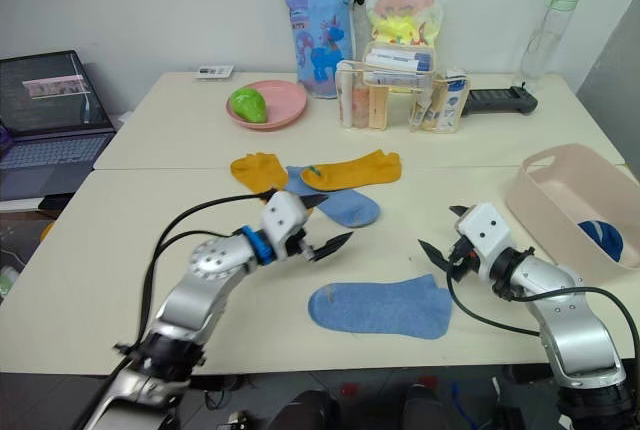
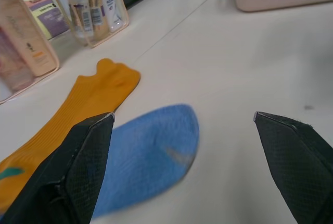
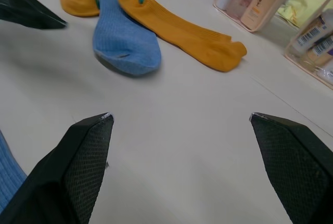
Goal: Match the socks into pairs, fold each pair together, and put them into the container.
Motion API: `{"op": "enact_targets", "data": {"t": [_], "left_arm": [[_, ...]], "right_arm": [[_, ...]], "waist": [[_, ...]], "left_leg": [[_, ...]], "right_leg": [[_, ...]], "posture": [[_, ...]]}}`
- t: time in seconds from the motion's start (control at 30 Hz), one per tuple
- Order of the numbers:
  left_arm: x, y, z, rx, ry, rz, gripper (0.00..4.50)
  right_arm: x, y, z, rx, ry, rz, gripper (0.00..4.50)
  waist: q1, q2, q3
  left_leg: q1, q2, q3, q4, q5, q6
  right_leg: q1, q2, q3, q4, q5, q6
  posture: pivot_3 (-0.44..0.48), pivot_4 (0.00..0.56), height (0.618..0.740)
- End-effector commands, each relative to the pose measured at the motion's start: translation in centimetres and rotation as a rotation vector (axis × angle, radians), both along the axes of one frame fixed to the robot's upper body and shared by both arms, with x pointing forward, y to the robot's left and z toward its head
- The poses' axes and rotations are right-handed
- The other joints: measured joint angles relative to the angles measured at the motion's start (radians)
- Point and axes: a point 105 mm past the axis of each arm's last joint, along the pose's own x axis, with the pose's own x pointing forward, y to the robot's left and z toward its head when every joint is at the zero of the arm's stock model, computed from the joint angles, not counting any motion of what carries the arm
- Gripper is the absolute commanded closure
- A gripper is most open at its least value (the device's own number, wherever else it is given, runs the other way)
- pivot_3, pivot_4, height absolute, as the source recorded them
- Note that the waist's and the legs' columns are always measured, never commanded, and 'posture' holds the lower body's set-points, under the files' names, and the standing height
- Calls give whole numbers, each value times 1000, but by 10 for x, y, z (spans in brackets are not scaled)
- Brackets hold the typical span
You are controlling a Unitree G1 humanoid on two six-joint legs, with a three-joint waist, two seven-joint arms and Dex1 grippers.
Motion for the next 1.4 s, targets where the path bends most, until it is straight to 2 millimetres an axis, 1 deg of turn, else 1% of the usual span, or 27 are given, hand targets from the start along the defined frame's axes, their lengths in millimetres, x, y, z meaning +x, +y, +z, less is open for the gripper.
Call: {"op": "enact_targets", "data": {"t": [0.03, 0.1, 0.17, 0.2, 0.27, 0.4, 0.43, 0.5, 0.53, 0.63, 0.67, 0.83, 0.93, 0.97, 1.03, 1.07, 1.17, 1.23, 1.33, 1.4], "left_arm": [[5, -8, -10, 30, 42, -1, 19], [11, -9, -17, 57, 48, 20, 19], [14, -9, -29, 123, 63, 31, 19], [17, -8, -32, 143, 63, 48, 197], [21, -7, -32, 154, 47, 70, 632], [23, -8, -30, 141, 37, 69, 1886], [23, -9, -31, 131, 45, 65, 2284], [23, -9, -32, 101, 69, 71, 2934], [23, -9, -32, 89, 79, 80, 3217], [26, -7, -32, 90, 76, 95, 4264], [26, -7, -32, 90, 75, 96, 4470], [27, -6, -26, 64, 50, 109, 4470], [20, -8, -16, 28, 39, 65, 4470], [8, -14, -3, 0, 22, -25, 4470], [-14, -24, 13, -21, 19, -172, 4470], [-25, -29, 17, -25, 39, -238, 4470], [-44, -40, 23, -37, 104, -344, 4470], [-52, -48, 28, -70, 152, -395, 4470], [-53, -59, 23, -58, 231, -441, 4470], [-53, -62, 19, -43, 273, -465, 4470]], "right_arm": [[-1, 4, 7, 3, -41, -12, 0], [-1, 4, 5, 1, -44, -20, 0], [-3, 4, 3, 0, -45, -26, 0], [-4, 4, 4, 3, -47, -29, 0], [-4, 4, 6, 6, -51, -33, 0], [-7, 5, 8, 8, -60, -26, 0], [-10, 9, 9, 28, -56, -5, 0], [-16, 15, 10, 57, -45, 37, 0], [-19, 18, 10, 60, -36, 62, 0], [-24, 22, 6, 32, -20, 99, 0], [-25, 22, 5, 28, -18, 101, 0], [-19, 17, 5, 29, -25, 64, 0], [-17, 14, 9, 56, -34, 43, 0], [-15, 10, 9, 48, -44, 25, 0], [-12, 4, 8, 37, -54, -6, 0], [-10, 0, 8, 37, -61, -24, 0], [-6, -5, 11, 48, -80, -58, 0], [-3, -7, 13, 49, -98, -77, 0], [5, -14, 28, 85, -175, -146, 0], [6, -17, 32, 99, -190, -162, 0]], "waist": [[-3, 0, 0], [-8, 0, 0], [-10, 0, 0], [-10, 0, 0], [-11, 0, 0], [-12, 0, 0], [-12, 0, 0], [-12, 0, 0], [-12, 0, 0], [-12, 0, 0], [-12, 0, 0], [-12, 0, 0], [-13, 0, 0], [-13, 0, 0], [-15, 0, 0], [-14, 0, 0], [-11, 0, 0], [-12, 0, 0], [-14, 0, 0], [-14, 0, 0]], "left_leg": [[0, 0, 0, 0, 0, 0], [0, 1, 0, -1, 0, 0], [0, 0, -1, -1, 0, 0], [0, 0, -1, -1, 0, 0], [0, 0, -1, 0, 0, 0], [0, 0, -2, 0, 0, 0], [0, 0, -2, 0, 0, 0], [0, 0, -2, 0, 0, 0], [0, 0, -2, 0, 0, 0], [0, 0, -2, 0, 0, 0], [0, -1, -2, 0, 0, 0], [0, -1, -2, 0, 0, 0], [0, 0, -2, 0, 0, 0], [0, 0, -2, 0, 0, 0], [0, 0, -2, 0, 0, 0], [-1, 0, -2, 0, 0, 0], [0, 0, -2, 0, 0, 0], [0, 0, -2, 0, 0, 0], [0, 0, -2, 0, 0, 0], [0, 0, -2, 0, 0, 0]], "right_leg": [[0, 0, 0, 0, 0, 0], [-1, 0, 0, 0, 0, 0], [-2, 0, 0, 0, 0, 0], [-1, 0, 0, 0, 0, 0], [-1, 0, 0, 1, 0, 0], [-1, 0, 0, 1, 0, 0], [-1, 0, 0, 1, 0, 0], [-1, 0, 0, 0, 0, 0], [-1, 0, 0, 0, 0, 0], [-1, 0, 0, 0, 0, 0], [-1, 0, 0, 0, 0, 0], [-1, 0, 0, 0, 0, 0], [-1, 0, 0, 1, 0, 0], [-1, 0, 0, 1, 0, 0], [-1, -1, 0, 0, 0, 0], [-1, -1, 0, 0, 0, 0], [-1, -1, 0, 0, 0, 0], [-1, -1, 0, 0, 0, 0], [-1, 0, 0, 1, 0, 0], [-1, 0, 0, 1, 0, 0]], "posture": [[0, 150, 740], [0, 150, 740], [0, 150, 740], [0, 150, 740], [0, 150, 740], [0, 150, 740], [0, 150, 740], [0, 150, 740], [0, 150, 740], [0, 150, 740], [0, 150, 740], [0, 150, 740], [0, 150, 740], [0, 150, 740], [0, 150, 740], [0, 150, 740], [0, 150, 740], [0, 150, 740], [0, 150, 740], [0, 150, 740]]}}
